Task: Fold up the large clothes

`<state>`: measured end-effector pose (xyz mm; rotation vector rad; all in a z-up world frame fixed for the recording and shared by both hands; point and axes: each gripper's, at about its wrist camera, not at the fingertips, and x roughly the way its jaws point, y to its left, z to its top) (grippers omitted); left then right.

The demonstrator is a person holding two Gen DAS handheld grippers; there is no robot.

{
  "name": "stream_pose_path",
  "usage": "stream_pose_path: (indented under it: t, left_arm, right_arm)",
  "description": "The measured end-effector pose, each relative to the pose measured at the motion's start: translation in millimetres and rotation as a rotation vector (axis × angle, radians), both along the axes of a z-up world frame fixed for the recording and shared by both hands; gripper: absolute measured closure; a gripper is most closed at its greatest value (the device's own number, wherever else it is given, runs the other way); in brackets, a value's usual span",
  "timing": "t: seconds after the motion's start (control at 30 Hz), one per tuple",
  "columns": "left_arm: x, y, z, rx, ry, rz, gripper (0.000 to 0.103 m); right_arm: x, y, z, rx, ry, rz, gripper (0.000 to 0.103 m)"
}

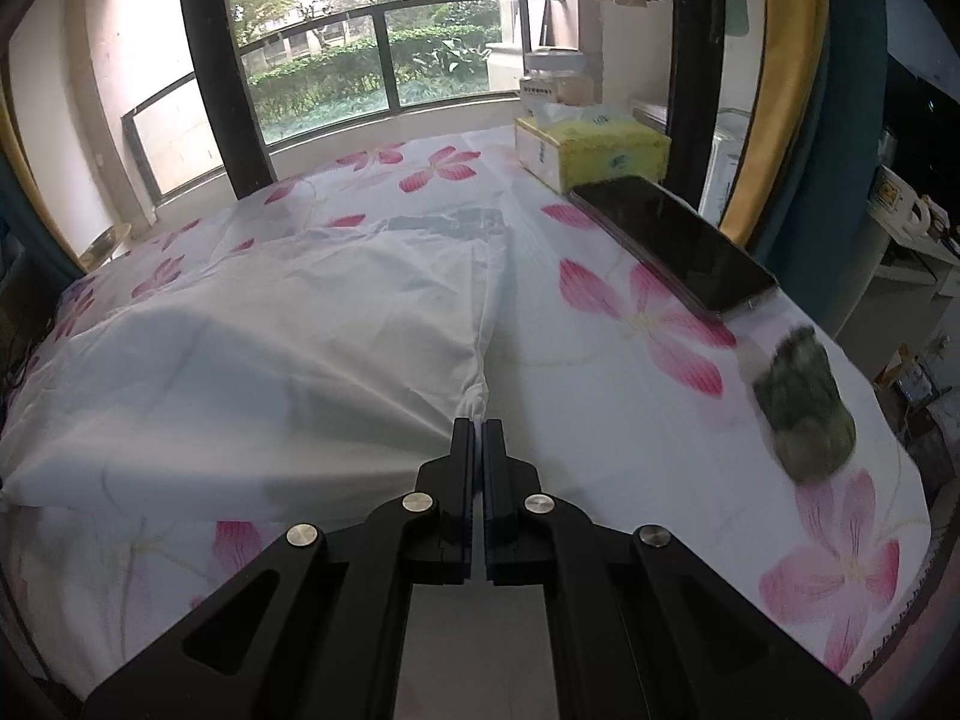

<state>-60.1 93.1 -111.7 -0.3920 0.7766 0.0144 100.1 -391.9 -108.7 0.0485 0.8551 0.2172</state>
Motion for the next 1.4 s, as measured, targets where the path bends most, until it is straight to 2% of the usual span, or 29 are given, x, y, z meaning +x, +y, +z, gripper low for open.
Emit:
stream_pose_path:
  t: [0.43, 0.77, 0.87, 0.93, 0.97, 1.13, 1.2, 1.23, 1.27, 1.3, 1.37, 1.4]
  left_arm:
    - [-28, -6, -6, 0.020, 0.013, -0.020, 0.095]
    - [-36, -3, -13, 0.007, 0.008, -0.030, 0.094]
    - [-36, -7, -10, 0.039, 0.017, -0.040, 0.088]
    - [-36, -12, -9, 0.079, 0.036, -0.038, 0.077]
    - [-37, -13, -7, 0.094, 0.040, -0.031, 0.075]
    - [-47, -8, -1, 0.098, 0.028, 0.003, 0.073]
    - [-52, -7, 3, 0.105, 0.015, 0.029, 0.073]
    - [-53, -6, 4, 0.110, 0.010, 0.041, 0.073]
    - [-54, -6, 7, 0.126, 0.003, 0.067, 0.073]
    - [-53, -7, 10, 0.151, 0.000, 0.088, 0.073]
    - [-52, -14, 19, 0.210, -0.016, 0.106, 0.073]
    - [-50, -18, 23, 0.233, -0.024, 0.098, 0.073]
  right_arm:
    - [-39, -8, -8, -0.036, 0.007, -0.017, 0.102]
    - [-49, -6, -13, -0.072, 0.003, -0.031, 0.102]
    - [-50, -5, -12, -0.080, 0.005, -0.039, 0.102]
    - [-50, -5, -11, -0.081, 0.013, -0.046, 0.101]
    - [-50, -5, -11, -0.080, 0.018, -0.050, 0.101]
    - [-53, -2, -1, -0.116, 0.014, -0.068, 0.099]
    - [-54, -4, 2, -0.116, 0.012, -0.087, 0.095]
    - [-54, -6, 4, -0.109, 0.011, -0.096, 0.086]
    - [-54, -8, 6, -0.093, 0.011, -0.102, 0.069]
    - [-54, -9, 8, -0.082, 0.010, -0.102, 0.049]
    - [-54, -9, 12, -0.069, -0.003, -0.100, 0.031]
    - [-55, -8, 16, -0.068, -0.015, -0.096, 0.031]
